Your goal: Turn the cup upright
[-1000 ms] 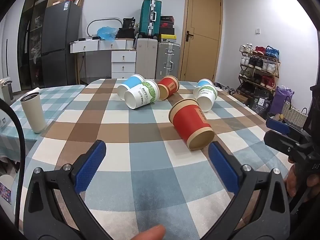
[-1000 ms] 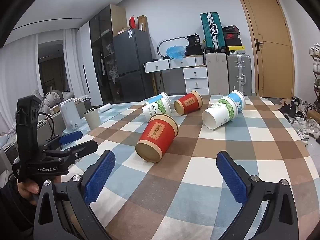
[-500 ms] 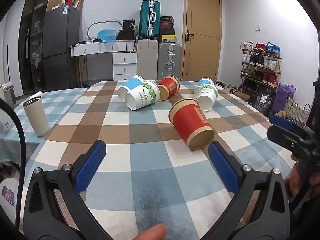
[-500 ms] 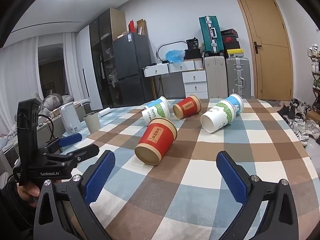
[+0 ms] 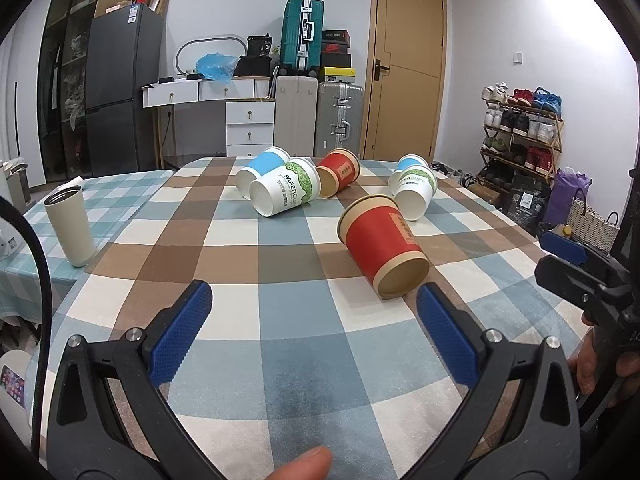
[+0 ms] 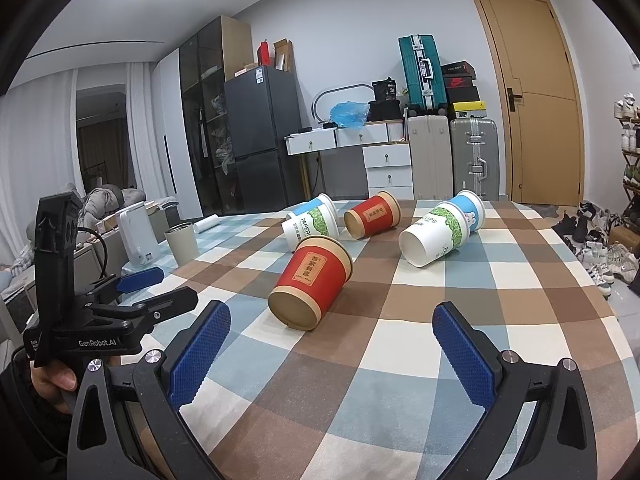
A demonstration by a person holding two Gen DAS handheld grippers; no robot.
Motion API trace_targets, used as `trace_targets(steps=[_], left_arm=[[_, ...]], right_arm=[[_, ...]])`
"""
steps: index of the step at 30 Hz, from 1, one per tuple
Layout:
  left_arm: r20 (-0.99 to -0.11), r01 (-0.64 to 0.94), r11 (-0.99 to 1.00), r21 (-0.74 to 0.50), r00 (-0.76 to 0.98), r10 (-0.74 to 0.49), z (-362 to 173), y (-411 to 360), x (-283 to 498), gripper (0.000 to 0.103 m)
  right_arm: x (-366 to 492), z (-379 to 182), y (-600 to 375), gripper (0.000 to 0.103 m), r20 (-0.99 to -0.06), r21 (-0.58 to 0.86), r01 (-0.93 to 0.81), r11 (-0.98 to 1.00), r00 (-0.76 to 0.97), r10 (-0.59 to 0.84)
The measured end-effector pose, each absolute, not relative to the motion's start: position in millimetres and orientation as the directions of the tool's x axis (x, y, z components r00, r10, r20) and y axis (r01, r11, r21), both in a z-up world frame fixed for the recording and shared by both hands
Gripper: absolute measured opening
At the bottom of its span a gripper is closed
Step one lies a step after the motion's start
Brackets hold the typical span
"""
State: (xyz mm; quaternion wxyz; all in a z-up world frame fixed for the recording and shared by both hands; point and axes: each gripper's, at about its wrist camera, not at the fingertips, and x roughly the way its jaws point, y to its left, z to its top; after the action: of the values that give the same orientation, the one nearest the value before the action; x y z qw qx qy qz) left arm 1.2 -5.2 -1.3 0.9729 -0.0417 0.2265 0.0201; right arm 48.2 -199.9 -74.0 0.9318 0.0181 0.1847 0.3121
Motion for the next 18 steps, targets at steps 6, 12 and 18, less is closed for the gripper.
trace_targets(steps=[6,12,18], left_arm=[[-0.441,-0.059,0.995,-0.077,0.897,0.019,-1.5,-5.1,1.1,0.102],[-0.441,-0.060,0.995,-0.079,0.898,0.019,-1.5,-5.3,1.3,0.102],[-0.441,-0.056,0.995,-0.077,0.898,0.016,-1.5,-3.7,1.8,0.102]], right_arm=[[45.3,-73.4,-199.4,0.103,-0.327,0.139,-0.574,0.807,0.743,0.584],[43.7,-72.6,-200.2,0.103,-0.327,0.143,-0.574,0.806,0.741,0.586],[40.9,-72.0,-199.9,0.103,-0.324,0.137,-0.575,0.807,0.743,0.585]])
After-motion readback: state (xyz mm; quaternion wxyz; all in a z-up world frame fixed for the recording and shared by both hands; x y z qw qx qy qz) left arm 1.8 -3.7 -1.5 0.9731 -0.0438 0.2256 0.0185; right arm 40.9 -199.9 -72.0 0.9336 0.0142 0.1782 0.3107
